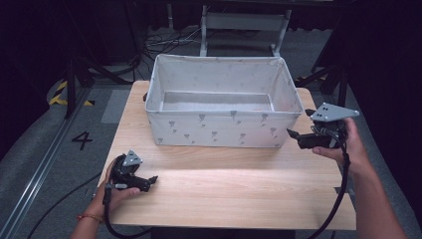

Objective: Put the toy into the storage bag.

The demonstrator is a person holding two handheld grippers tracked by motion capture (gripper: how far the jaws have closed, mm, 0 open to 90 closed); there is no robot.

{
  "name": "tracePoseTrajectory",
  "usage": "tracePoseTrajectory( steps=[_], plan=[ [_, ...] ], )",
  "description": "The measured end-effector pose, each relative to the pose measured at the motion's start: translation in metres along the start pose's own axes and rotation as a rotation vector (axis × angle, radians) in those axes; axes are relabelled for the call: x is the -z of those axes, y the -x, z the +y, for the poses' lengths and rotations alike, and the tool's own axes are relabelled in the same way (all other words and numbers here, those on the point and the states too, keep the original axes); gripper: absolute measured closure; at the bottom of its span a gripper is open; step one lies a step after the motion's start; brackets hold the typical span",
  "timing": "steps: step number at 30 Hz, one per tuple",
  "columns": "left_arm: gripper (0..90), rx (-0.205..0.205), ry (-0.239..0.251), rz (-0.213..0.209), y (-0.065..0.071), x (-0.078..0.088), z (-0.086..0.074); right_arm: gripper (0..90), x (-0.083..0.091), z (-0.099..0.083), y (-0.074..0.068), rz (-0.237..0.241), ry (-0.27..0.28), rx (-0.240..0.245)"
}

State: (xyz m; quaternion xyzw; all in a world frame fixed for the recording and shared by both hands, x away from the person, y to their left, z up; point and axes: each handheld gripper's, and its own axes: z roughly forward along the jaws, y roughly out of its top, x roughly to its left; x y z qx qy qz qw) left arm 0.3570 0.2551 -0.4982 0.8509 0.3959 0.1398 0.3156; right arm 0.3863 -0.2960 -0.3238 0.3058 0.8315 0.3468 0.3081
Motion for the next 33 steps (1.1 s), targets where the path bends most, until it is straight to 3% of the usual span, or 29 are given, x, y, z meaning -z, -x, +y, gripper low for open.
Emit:
tracePoseTrajectory(
  steps=[18,20,26,33],
  plan=[
    [0.5,0.001,0.0,-0.002,0.0,0.0,0.0,16.3,-0.019,-0.061,-0.013,-0.016,-0.109,-0.023],
    [0.6,0.0,0.0,-0.002,0.0,0.0,0.0,16.3,-0.022,-0.069,-0.016,-0.028,-0.117,-0.045],
    [0.5,0.0,0.0,-0.002,0.0,0.0,0.0,16.3,-0.03,-0.093,-0.022,-0.014,-0.155,-0.055],
    [0.6,0.001,0.0,-0.002,0.0,0.0,0.0,16.4,-0.032,-0.115,-0.03,0.02,-0.134,-0.072]
  ],
)
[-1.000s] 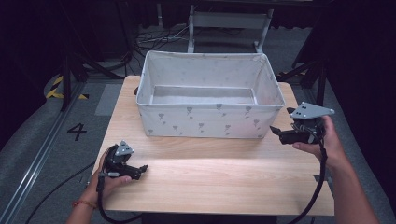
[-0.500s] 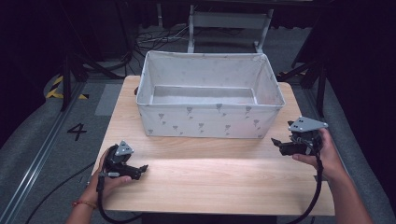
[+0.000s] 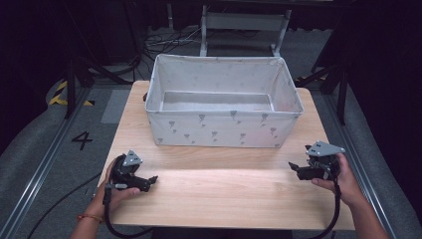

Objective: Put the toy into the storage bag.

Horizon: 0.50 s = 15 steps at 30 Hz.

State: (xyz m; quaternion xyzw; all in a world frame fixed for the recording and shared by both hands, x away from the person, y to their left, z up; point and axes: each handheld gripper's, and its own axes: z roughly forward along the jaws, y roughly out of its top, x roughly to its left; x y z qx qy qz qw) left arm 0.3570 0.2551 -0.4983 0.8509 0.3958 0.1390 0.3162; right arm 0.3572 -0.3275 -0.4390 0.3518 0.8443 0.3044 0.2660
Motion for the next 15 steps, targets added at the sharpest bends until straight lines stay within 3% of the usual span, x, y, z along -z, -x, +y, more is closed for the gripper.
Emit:
tracePoseTrajectory(
  steps=[8,15],
  plan=[
    [0.6,0.004,-0.001,0.003,0.0,0.0,0.0,16.8,-0.004,-0.029,-0.007,0.008,0.001,-0.02],
    [0.6,0.004,-0.001,0.003,0.0,0.0,0.0,17.6,-0.006,-0.057,-0.006,0.041,-0.02,-0.095]
  ],
)
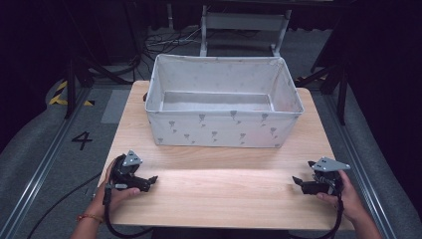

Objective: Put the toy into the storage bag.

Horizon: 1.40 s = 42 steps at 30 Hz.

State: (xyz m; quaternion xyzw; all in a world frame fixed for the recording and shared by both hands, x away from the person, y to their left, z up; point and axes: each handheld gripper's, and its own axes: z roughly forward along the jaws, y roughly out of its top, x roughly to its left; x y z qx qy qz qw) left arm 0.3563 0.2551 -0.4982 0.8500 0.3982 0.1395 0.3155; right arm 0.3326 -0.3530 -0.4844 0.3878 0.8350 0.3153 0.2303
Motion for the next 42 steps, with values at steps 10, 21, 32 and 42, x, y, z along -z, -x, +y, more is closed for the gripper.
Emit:
tracePoseTrajectory(
  steps=[10,21,32,42],
  plan=[
    [0.6,0.012,0.0,0.002,0.001,0.0,-0.001,18.5,0.002,-0.029,0.002,0.048,0.036,-0.106],
    [0.5,0.02,-0.001,0.012,0.002,0.0,0.0,16.9,0.001,-0.03,0.007,0.064,0.019,-0.158],
    [0.2,0.029,-0.001,0.023,0.002,0.0,0.0,16.0,0.001,-0.03,0.007,0.061,0.018,-0.159],
    [0.2,0.034,0.001,0.028,0.002,-0.001,0.001,15.6,0.001,-0.03,0.007,0.059,0.017,-0.16]
  ],
)
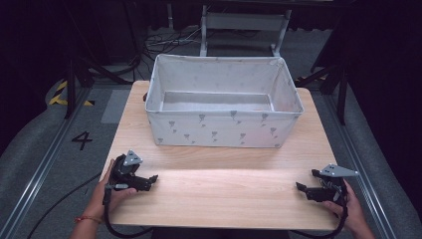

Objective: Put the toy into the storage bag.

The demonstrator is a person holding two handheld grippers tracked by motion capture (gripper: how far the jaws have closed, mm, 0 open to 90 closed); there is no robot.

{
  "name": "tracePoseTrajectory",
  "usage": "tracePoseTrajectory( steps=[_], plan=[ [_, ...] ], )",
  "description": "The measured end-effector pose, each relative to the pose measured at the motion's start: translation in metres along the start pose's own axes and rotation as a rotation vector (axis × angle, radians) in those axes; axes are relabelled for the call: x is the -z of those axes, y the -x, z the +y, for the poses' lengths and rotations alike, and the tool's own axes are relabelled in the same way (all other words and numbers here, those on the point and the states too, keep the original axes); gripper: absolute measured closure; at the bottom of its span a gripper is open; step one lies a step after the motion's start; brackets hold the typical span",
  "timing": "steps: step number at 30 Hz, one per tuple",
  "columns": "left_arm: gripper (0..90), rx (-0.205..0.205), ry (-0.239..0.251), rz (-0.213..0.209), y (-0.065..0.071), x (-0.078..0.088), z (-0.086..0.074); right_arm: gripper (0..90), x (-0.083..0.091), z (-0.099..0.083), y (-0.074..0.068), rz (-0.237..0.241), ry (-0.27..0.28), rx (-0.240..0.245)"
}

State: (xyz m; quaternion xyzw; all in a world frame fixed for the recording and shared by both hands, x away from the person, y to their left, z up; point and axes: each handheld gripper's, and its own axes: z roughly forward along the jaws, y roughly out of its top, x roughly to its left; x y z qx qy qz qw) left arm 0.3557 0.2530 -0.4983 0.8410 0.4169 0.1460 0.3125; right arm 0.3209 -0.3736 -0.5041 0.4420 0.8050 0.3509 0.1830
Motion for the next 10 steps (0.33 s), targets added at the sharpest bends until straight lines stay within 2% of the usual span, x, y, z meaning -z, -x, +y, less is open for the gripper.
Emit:
tracePoseTrajectory(
  steps=[10],
  plan=[
    [0.2,0.008,0.0,0.008,-0.0002,-0.0011,0.0014,15.5,0.0003,-0.0003,-0.0003,-0.002,0.0,-0.003]
  ],
)
